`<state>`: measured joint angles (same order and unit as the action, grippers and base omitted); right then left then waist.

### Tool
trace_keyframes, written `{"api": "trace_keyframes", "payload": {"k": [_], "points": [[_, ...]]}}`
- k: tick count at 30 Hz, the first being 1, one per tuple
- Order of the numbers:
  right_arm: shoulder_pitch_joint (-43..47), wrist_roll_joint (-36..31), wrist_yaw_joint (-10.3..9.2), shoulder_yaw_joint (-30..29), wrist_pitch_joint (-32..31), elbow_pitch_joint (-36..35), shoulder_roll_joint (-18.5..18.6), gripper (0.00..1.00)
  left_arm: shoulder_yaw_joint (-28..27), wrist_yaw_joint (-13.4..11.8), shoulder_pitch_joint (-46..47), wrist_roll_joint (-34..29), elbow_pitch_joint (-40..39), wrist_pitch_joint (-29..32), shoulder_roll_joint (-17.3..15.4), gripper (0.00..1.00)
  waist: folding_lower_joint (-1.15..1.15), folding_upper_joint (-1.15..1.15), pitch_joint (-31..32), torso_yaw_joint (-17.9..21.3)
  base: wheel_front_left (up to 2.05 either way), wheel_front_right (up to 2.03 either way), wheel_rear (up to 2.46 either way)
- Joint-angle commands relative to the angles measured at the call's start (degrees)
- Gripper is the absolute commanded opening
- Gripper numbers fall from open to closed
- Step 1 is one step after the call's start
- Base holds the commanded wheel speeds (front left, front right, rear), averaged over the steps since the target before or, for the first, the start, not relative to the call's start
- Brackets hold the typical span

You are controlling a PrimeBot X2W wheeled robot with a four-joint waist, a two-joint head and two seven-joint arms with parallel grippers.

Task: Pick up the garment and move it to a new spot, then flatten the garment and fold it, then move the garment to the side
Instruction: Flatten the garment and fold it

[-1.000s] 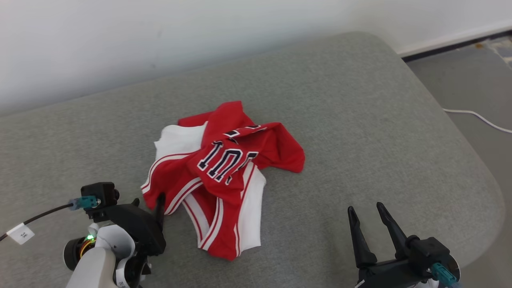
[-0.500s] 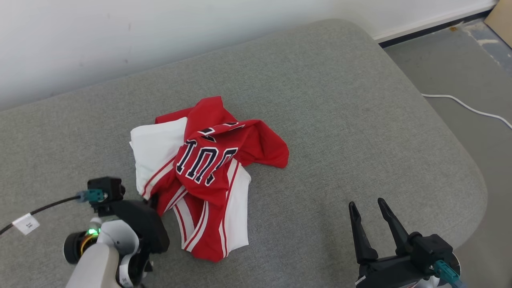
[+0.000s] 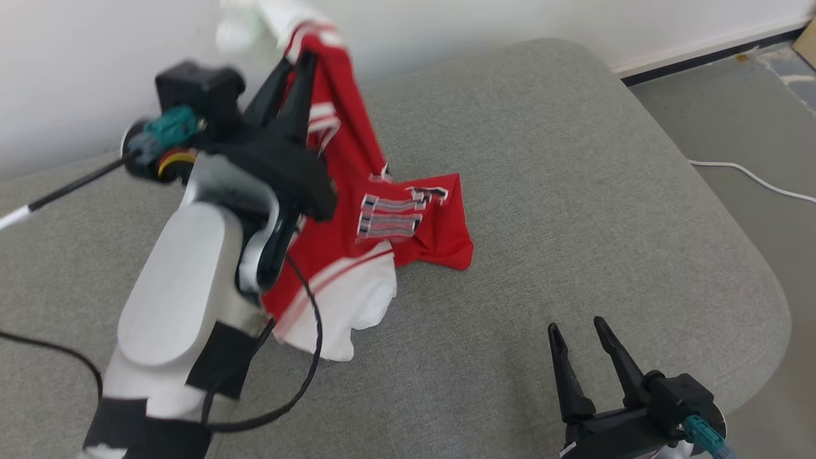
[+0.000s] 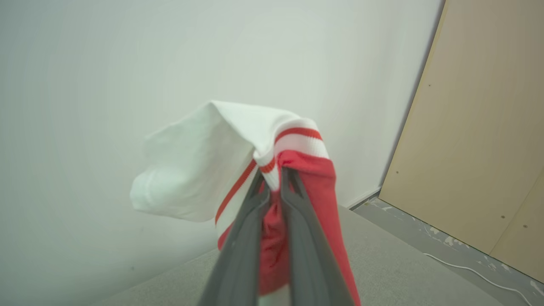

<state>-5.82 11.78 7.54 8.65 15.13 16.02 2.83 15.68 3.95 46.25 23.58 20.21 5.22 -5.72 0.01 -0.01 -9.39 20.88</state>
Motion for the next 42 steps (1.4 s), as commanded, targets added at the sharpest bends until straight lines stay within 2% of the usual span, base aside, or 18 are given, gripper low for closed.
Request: {"api": "trace_keyframes", "payload": {"k": [1,11,17,20,21,23,29,33,42], "points": [[-0.3,0.4,-0.1,0.3,0.0,0.1,0.1,1.0,1.0,0.5,2.4,-0.8,0.5,-1.2,0.6,0.0,-0.01,0.01,0.0,0.3,0.0,0.0,0.0],[0.3,-0.7,-0.1,0.2,0.0,0.5,0.1,1.0,7.2,1.7,16.2,3.7,1.2,-8.7,2.8,0.0,-0.01,0.01,0.4,0.8,0.0,0.0,0.0],[0.1,-0.6,-0.1,0.9,0.0,0.6,0.1,1.0,10.9,-1.3,18.5,12.7,-1.4,-12.5,2.8,0.0,-0.01,0.01,0.7,-0.8,0.0,0.0,0.0],[0.2,-0.6,-0.1,0.5,0.0,0.4,0.1,1.0,11.7,-3.2,14.2,13.7,0.3,-11.1,2.2,0.0,-0.01,0.01,0.4,-2.4,0.0,0.0,0.0],[0.3,-0.8,-0.1,0.5,0.0,0.3,0.1,1.0,11.6,-4.5,10.0,13.8,2.1,-10.2,0.2,0.0,-0.01,0.01,0.2,-3.5,0.0,0.0,0.0],[0.2,-0.9,-0.1,0.5,0.0,0.3,0.1,1.0,11.5,-5.2,7.3,14.3,3.0,-9.7,-0.5,0.0,-0.01,0.01,0.1,-3.9,0.0,0.0,0.0],[-0.4,-1.5,-0.1,0.2,0.0,-0.2,0.1,1.0,10.2,-9.1,-8.5,16.2,8.7,-7.4,-6.3,0.0,-0.01,0.01,-1.0,-6.7,0.0,0.0,0.0],[-1.0,-1.7,-0.1,0.1,0.0,-0.4,0.1,1.0,9.4,-10.0,-14.6,17.3,11.4,-6.8,-8.5,0.0,-0.01,0.01,-1.8,-8.0,0.0,0.0,0.0],[-1.5,-1.9,-0.11,-0.1,0.0,-0.4,0.1,1.0,8.7,-10.4,-20.0,19.4,13.0,-7.0,-9.7,0.0,-0.01,0.01,-3.0,-10.0,0.0,0.0,0.0]]}}
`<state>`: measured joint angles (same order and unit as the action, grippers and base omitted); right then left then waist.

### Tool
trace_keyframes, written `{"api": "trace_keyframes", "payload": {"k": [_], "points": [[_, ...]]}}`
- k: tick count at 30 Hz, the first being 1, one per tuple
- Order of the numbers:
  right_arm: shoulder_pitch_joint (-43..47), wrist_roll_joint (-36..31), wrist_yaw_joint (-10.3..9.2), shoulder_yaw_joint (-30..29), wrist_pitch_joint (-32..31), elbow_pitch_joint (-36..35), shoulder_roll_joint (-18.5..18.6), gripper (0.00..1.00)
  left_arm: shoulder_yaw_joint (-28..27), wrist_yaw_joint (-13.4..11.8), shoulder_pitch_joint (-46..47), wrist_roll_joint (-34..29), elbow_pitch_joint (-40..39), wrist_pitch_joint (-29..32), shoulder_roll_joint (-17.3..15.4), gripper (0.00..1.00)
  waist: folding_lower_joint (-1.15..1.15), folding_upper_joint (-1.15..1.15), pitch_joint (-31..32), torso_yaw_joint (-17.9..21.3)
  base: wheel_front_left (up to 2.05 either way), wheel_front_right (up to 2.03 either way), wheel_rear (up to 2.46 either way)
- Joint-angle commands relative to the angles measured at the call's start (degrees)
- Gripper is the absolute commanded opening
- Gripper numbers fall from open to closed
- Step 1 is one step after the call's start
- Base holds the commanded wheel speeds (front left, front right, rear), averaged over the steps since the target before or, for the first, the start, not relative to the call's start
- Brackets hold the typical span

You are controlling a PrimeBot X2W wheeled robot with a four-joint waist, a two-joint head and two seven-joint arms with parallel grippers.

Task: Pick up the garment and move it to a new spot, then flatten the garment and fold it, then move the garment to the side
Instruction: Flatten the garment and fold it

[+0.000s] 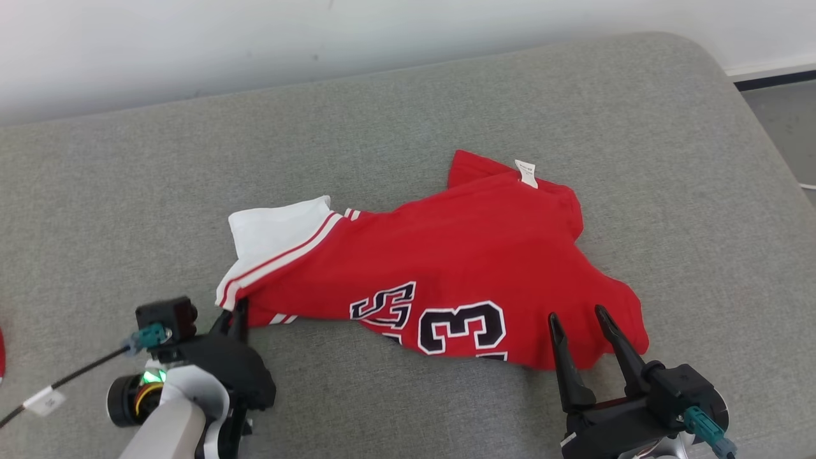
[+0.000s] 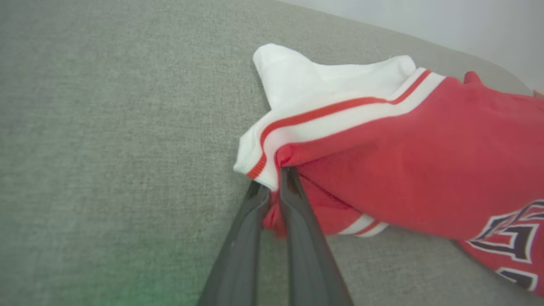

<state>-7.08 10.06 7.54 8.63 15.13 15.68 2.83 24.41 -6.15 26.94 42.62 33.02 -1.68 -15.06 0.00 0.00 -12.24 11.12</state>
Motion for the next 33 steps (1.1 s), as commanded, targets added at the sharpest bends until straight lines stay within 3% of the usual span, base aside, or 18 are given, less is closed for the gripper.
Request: {"api": "trace_keyframes", "payload": {"k": [1,17,18,19,20,28,33], "points": [[-0.4,-0.1,-0.1,-0.1,0.0,0.0,0.1,1.0,-0.1,-0.4,-1.3,0.4,0.0,-0.2,-0.5,0.0,0.0,0.0,-0.2,-0.3,0.0,0.0,0.0],[0.1,-0.1,-0.1,-0.6,0.0,0.4,0.1,1.0,-0.7,-6.5,-10.7,-0.9,-8.2,-2.5,-3.4,0.0,0.0,0.0,1.0,-0.7,0.0,0.0,0.0],[0.3,-0.2,-0.1,-0.6,0.0,0.4,0.1,1.0,-0.9,-6.5,-11.2,-0.9,-8.8,-3.0,-3.5,0.04,0.0,0.0,1.2,-0.7,0.0,0.0,0.0],[0.4,-0.2,-0.1,-0.7,0.0,0.5,0.1,1.0,-1.0,-6.0,-11.7,-0.9,-9.3,-3.7,-3.6,0.79,0.0,0.0,1.4,-0.7,0.0,0.0,0.0],[0.5,-0.2,-0.1,-1.0,0.0,0.5,0.1,1.0,-1.2,-6.0,-12.1,-0.9,-9.7,-4.7,-3.6,1.0,0.0,0.0,1.7,-0.6,0.0,0.0,0.0],[1.9,-1.5,-0.1,-3.0,0.0,0.5,0.1,1.0,-3.4,-4.2,-16.4,-1.9,-11.9,-12.6,-2.4,1.0,0.0,0.0,4.1,-1.1,0.0,0.0,0.0],[3.3,-3.0,-0.1,-5.1,-0.1,0.1,0.1,1.0,-11.4,-2.4,-21.0,-9.0,-19.7,-13.5,0.1,1.0,0.0,0.0,5.9,-2.5,0.0,0.0,0.0]]}}
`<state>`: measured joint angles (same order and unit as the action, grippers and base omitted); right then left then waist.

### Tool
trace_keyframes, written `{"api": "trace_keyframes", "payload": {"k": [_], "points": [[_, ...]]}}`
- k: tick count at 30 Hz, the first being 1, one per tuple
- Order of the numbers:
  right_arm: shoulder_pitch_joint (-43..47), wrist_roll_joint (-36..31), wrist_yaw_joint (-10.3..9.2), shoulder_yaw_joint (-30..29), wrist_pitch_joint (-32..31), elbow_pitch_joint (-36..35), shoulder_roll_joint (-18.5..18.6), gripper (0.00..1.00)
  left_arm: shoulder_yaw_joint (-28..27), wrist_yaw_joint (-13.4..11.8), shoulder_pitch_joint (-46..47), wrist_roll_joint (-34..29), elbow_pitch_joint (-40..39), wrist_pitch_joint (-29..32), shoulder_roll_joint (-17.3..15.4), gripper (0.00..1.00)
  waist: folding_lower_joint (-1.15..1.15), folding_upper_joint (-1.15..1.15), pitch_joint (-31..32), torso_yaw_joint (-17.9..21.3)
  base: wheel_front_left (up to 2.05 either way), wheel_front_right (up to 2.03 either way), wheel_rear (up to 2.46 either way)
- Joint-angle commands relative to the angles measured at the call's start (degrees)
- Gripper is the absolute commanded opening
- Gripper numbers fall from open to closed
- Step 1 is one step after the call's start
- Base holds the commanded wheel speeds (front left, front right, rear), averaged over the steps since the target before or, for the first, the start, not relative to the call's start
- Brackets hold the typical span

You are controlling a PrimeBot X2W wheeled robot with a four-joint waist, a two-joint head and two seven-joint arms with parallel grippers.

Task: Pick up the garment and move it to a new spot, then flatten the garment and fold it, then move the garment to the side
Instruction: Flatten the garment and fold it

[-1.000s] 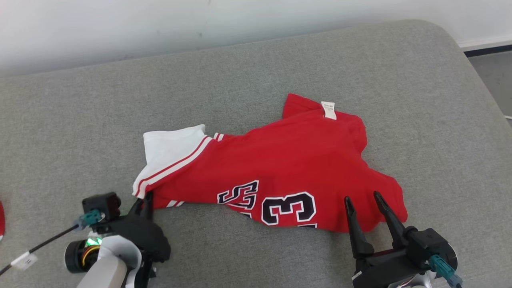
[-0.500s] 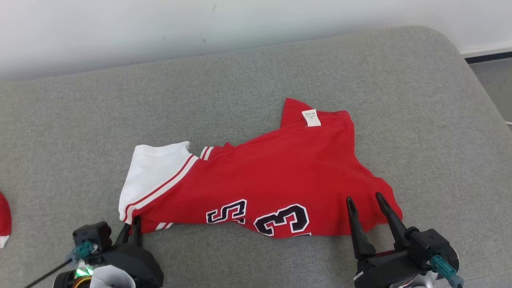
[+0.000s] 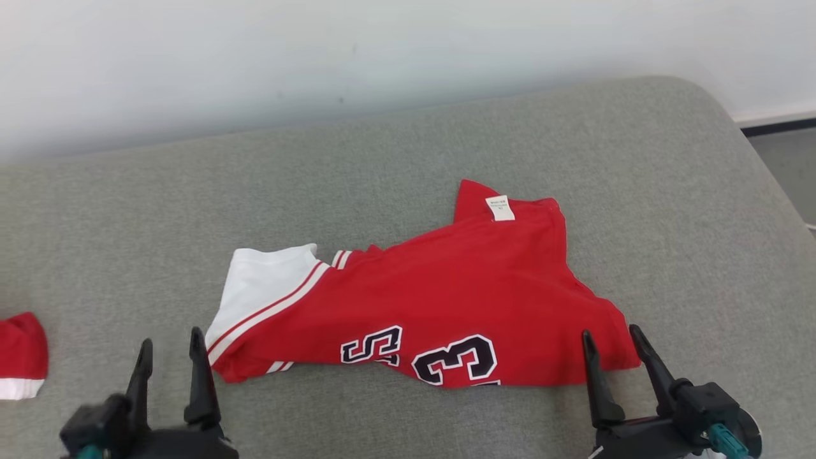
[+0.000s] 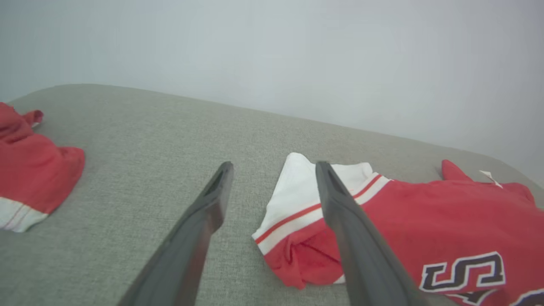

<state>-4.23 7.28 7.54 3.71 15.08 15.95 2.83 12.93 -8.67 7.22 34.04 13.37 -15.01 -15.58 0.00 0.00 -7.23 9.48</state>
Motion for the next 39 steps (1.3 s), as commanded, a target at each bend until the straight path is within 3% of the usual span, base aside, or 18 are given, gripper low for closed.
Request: {"api": "trace_keyframes", "payload": {"k": [1,7,12,17,26,39], "points": [[0.8,-0.5,-0.1,-0.5,-0.3,-0.3,0.1,1.0,-1.8,0.8,-3.0,-2.5,-2.0,-0.2,1.6,1.0,0.0,0.0,1.2,-1.2,0.0,0.0,0.0],[2.5,-2.1,-0.1,-2.4,-1.4,-1.0,0.1,1.0,-10.3,6.1,-10.1,-12.4,-8.0,-0.2,7.3,1.0,0.0,0.0,3.7,-3.2,0.0,0.0,0.0],[3.9,-2.9,-0.1,-2.2,-2.7,-1.6,0.1,1.0,-15.0,10.7,-13.5,-17.3,-8.4,-0.2,9.9,1.0,0.0,0.0,5.6,-4.5,0.0,0.0,0.0],[5.0,-3.1,-0.1,-2.4,-3.4,-2.4,0.1,1.0,-17.9,13.5,-15.5,-20.0,-7.1,-0.2,11.3,1.0,0.0,0.0,6.9,-6.0,0.0,0.0,0.0],[6.2,-3.2,-0.1,-2.8,-4.0,-2.9,0.1,1.0,-19.1,15.8,-16.4,-22.9,-5.2,-0.2,12.4,1.0,0.0,0.0,8.1,-8.4,0.0,0.0,0.0],[6.6,-1.8,-0.1,-3.1,-3.6,-2.9,0.1,1.0,-18.6,16.1,-15.5,-22.9,-6.0,-0.2,12.7,1.0,0.0,0.0,7.9,-7.9,0.0,0.0,0.0]]}}
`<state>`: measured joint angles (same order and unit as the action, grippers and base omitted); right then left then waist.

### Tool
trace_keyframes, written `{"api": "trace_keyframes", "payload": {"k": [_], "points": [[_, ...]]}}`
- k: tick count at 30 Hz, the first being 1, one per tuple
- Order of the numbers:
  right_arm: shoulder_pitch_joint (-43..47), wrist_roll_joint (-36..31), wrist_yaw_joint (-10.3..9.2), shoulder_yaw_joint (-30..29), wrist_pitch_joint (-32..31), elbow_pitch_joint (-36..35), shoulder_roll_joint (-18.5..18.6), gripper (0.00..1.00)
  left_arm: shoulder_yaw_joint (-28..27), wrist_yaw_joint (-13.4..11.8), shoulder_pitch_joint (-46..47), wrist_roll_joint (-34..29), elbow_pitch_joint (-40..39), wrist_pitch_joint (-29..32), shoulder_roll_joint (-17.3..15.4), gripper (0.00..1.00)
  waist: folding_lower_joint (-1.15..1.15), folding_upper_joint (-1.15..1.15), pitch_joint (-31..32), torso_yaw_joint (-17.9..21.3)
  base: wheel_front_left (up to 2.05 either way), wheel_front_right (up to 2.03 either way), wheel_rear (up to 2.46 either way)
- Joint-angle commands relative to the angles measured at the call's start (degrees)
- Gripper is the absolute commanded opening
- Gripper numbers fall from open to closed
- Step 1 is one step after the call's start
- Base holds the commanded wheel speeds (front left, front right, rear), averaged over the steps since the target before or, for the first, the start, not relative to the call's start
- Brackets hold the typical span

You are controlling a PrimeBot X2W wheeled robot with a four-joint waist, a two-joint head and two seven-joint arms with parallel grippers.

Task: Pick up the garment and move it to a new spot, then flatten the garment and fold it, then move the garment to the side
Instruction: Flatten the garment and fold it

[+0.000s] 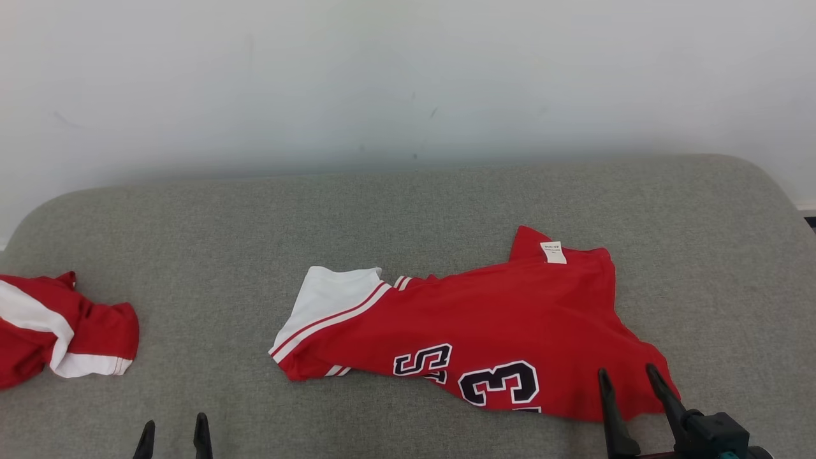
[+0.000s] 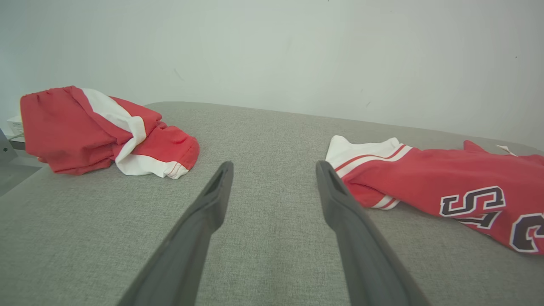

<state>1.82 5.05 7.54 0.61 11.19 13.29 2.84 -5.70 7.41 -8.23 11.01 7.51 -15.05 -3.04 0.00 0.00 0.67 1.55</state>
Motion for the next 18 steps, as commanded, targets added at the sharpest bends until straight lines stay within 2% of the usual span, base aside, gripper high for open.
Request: {"api": "trace_keyframes", "payload": {"k": [1,18], "points": [[0.5,0.5,-0.1,0.0,0.3,-0.2,0.1,1.0,0.1,0.1,0.1,0.3,-0.1,-0.2,0.1,1.0,0.0,0.0,-0.1,0.1,0.0,0.0,0.0],[-0.2,0.8,-0.1,0.4,0.6,0.0,0.1,1.0,1.5,0.1,1.3,0.9,1.1,-0.2,-0.2,1.0,0.0,0.0,-0.9,0.3,0.0,0.0,0.0]]}}
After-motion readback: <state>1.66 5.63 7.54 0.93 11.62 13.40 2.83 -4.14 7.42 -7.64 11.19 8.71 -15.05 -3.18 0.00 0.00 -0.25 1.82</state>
